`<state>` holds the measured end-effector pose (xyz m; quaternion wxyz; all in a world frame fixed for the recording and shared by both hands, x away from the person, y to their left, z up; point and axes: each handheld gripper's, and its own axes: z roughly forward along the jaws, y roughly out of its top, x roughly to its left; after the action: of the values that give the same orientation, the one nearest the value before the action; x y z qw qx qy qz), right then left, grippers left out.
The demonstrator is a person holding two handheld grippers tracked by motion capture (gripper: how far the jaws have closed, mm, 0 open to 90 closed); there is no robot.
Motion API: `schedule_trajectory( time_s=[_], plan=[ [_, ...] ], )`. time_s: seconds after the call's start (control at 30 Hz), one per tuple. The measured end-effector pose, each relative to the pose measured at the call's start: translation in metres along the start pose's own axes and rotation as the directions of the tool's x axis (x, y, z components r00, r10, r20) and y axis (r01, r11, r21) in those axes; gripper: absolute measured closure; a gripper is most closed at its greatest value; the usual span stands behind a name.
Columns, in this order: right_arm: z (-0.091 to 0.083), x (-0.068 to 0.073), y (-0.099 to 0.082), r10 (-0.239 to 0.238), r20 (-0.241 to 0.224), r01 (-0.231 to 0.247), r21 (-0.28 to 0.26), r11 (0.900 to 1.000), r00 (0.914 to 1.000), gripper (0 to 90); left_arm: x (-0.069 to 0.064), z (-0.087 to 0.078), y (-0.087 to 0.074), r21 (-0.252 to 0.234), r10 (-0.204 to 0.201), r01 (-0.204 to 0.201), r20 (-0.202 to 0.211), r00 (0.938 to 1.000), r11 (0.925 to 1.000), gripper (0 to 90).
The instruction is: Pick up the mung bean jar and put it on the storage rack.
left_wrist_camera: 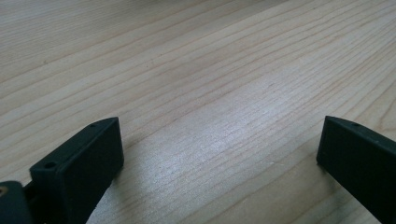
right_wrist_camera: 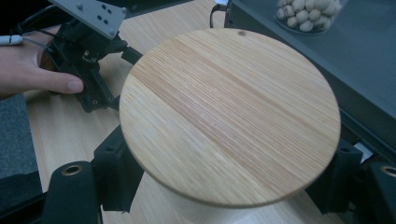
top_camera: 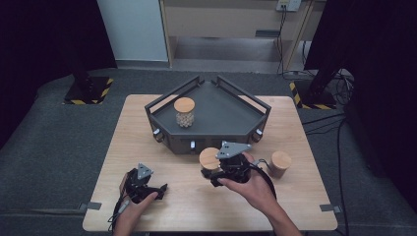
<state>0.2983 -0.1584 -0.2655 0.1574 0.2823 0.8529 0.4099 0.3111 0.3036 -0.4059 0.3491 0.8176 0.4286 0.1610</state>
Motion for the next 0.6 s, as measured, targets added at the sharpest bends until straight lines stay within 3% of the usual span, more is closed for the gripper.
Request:
schedule_trajectory(
  time_s=[0.6],
  plan=[
    [-0.01,-0.007,0.021,-0.014,-0.004,0.014,-0.017,0.9998,0.9999,25.7,0.0,0.0,0.0,0.0,0.0,0.0,0.0,1.0,1.0,0.0]
  ],
)
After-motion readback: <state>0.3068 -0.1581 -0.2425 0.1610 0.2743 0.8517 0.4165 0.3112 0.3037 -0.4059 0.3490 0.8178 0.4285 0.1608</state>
